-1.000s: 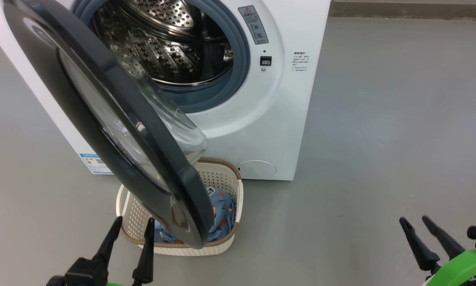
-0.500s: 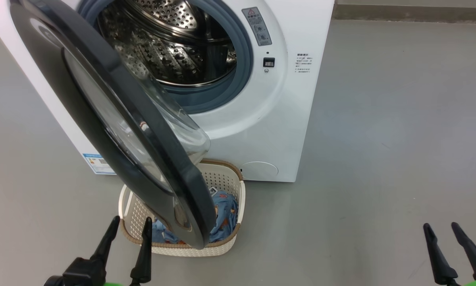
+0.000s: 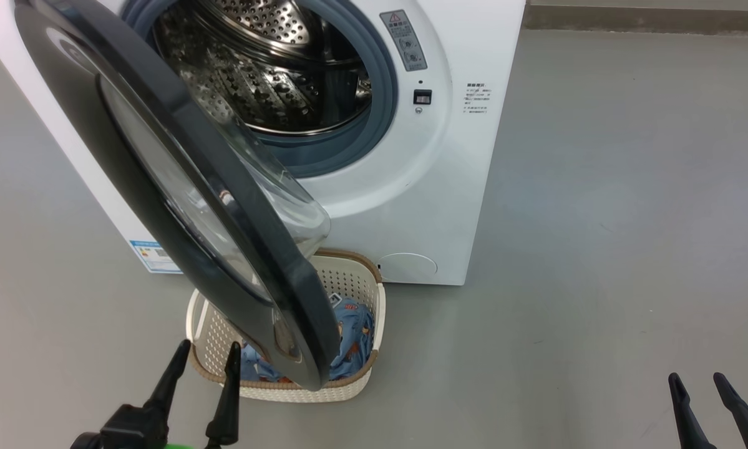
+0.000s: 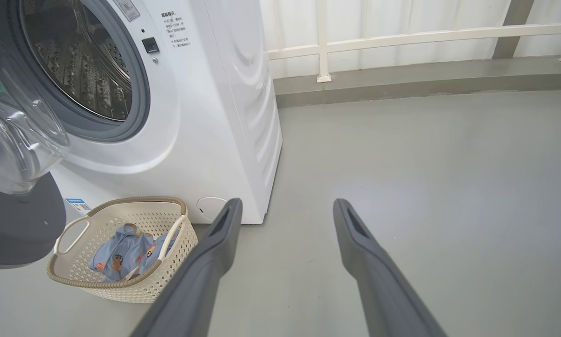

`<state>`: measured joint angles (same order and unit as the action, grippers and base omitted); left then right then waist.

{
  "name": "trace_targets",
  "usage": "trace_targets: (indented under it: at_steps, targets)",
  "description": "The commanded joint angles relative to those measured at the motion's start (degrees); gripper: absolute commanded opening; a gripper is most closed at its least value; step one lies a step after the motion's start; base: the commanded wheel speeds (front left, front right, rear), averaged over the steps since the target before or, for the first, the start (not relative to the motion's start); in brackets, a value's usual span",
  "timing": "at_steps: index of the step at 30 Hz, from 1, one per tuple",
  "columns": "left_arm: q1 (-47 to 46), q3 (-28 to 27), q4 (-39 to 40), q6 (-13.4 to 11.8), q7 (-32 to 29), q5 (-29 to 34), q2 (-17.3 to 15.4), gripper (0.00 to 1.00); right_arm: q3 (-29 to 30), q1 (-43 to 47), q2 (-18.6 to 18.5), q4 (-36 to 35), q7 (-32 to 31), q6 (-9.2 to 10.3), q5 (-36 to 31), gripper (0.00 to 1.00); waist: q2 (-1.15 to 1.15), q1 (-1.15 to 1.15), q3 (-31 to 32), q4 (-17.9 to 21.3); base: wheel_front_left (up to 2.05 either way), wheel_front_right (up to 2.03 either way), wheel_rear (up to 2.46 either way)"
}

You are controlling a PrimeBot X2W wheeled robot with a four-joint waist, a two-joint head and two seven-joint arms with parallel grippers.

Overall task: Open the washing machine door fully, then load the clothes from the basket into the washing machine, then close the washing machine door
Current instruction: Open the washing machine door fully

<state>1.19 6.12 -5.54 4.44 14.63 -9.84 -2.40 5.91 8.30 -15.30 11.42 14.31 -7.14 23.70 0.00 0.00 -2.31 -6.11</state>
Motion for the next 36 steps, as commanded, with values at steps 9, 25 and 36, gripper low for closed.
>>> trace_targets:
  at_steps: [9, 25, 36]
  targets:
    - [-4.82, -4.36, 9.78, -3.34, 0.37, -6.13, -0.48, 0.0, -1.01, -0.4, -1.23, -0.92, 0.69, -0.35, -0.89, 1.0, 0.0, 0.0, 0.33, -0.3, 0.0, 0.0, 0.0]
    - [-9.13, 18.73, 18.65, -4.53, 0.37, -7.62, -0.48, 0.0, -1.19, -1.56, -0.4, -1.89, 0.69, -0.35, -1.03, 1.0, 0.0, 0.0, -0.97, 0.43, 0.0, 0.0, 0.0]
    - [-12.52, 21.03, 4.47, -2.5, 0.37, -12.26, -0.48, 0.0, -1.54, -2.58, -0.37, -1.8, 0.69, -0.35, -0.62, 1.0, 0.0, 0.0, -2.31, 0.97, 0.0, 0.0, 0.0]
